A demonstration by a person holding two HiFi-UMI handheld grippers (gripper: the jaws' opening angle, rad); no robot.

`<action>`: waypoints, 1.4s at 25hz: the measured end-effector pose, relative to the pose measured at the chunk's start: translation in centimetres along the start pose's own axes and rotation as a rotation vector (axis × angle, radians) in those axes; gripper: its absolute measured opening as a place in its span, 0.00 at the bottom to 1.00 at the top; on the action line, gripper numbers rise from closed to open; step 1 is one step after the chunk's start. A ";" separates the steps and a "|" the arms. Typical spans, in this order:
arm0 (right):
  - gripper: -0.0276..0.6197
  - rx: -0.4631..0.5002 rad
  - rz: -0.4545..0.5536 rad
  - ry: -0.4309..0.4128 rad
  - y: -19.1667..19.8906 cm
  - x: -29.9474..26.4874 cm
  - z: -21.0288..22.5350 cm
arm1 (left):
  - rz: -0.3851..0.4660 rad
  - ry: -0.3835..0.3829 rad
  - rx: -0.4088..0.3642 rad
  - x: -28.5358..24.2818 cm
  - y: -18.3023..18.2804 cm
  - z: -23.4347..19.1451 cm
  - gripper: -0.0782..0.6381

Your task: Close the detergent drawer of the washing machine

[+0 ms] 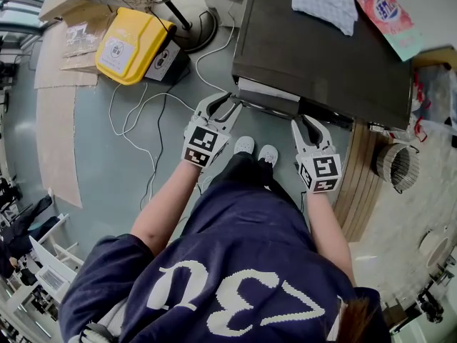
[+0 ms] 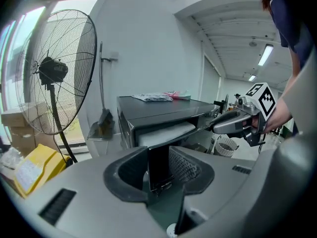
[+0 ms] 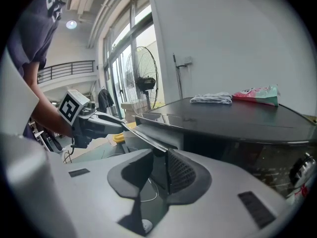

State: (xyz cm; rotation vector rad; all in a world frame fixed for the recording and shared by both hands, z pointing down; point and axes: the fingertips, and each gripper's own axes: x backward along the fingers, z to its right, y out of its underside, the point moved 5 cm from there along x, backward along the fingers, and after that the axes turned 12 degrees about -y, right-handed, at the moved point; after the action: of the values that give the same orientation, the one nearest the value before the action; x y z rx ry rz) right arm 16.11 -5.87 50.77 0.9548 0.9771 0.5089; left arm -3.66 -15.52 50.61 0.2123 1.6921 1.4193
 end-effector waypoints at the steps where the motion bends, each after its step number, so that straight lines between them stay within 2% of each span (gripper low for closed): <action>1: 0.21 -0.002 0.001 0.004 -0.1 -0.1 0.1 | 0.001 0.000 -0.001 -0.1 -0.1 0.0 0.31; 17: 0.21 -0.002 -0.002 0.018 -0.2 -0.5 0.3 | -0.001 -0.023 0.014 -0.5 0.0 0.0 0.31; 21: 0.22 -0.019 -0.001 0.011 -0.3 -0.5 0.5 | 0.007 -0.044 0.028 -0.5 0.0 0.0 0.31; 26: 0.22 -0.046 0.011 0.041 -1.0 -1.5 1.5 | 0.001 -0.093 0.051 -1.7 -0.7 -0.7 0.31; 35: 0.22 -0.049 0.021 0.059 -1.4 -2.2 2.2 | 0.012 -0.099 0.044 -2.7 -0.9 -1.2 0.31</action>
State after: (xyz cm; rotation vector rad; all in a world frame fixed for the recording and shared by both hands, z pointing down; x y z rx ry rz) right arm 16.89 -9.17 51.11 0.9116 1.0041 0.5791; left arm -2.56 -18.37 51.14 0.3130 1.6443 1.3593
